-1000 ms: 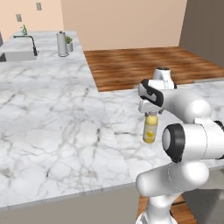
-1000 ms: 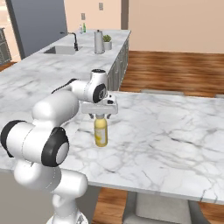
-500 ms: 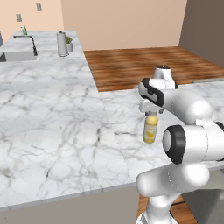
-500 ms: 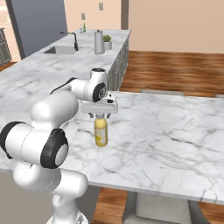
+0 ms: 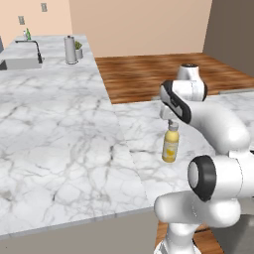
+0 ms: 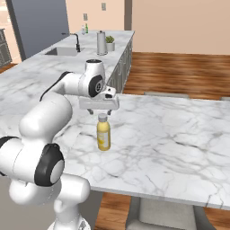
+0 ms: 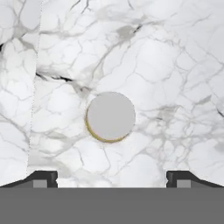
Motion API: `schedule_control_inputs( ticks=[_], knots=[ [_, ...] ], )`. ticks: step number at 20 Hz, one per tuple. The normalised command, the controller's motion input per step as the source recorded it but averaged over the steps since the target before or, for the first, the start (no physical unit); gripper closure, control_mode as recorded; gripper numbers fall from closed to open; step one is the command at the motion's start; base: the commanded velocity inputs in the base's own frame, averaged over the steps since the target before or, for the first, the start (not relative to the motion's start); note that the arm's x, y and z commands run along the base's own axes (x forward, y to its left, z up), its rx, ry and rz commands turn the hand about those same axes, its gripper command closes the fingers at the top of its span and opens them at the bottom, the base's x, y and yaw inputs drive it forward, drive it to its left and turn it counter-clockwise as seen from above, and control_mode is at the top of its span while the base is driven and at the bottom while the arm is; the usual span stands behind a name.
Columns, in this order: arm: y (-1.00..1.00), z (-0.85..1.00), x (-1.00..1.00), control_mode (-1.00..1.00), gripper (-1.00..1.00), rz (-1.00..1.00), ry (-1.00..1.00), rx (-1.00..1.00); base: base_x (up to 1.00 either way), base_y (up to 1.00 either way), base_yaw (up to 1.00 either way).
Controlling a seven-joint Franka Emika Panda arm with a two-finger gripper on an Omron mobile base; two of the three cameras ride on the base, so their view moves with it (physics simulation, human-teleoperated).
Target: Place the drinks on the dining counter in a tight cluster.
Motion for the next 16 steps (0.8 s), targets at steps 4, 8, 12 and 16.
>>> schedule_control_inputs(
  ticks=[4, 8, 12, 16],
  knots=[
    [0.0, 0.09, -0.77, -1.0, -1.0, -0.03, 0.0, 0.0, 0.0, 0.0, 0.0],
    [-0.02, 0.01, -0.99, -1.0, -1.0, 0.0, 0.0, 0.0, 0.0, 0.0, 0.0],
    [-0.1, 0.09, -0.86, -1.0, -1.0, 0.0, 0.0, 0.0, 0.0, 0.0, 0.0],
    [0.0, 0.44, -0.7, -1.0, -1.0, 0.0, -0.01, 0.0, 0.0, 0.0, 0.0]
  ],
)
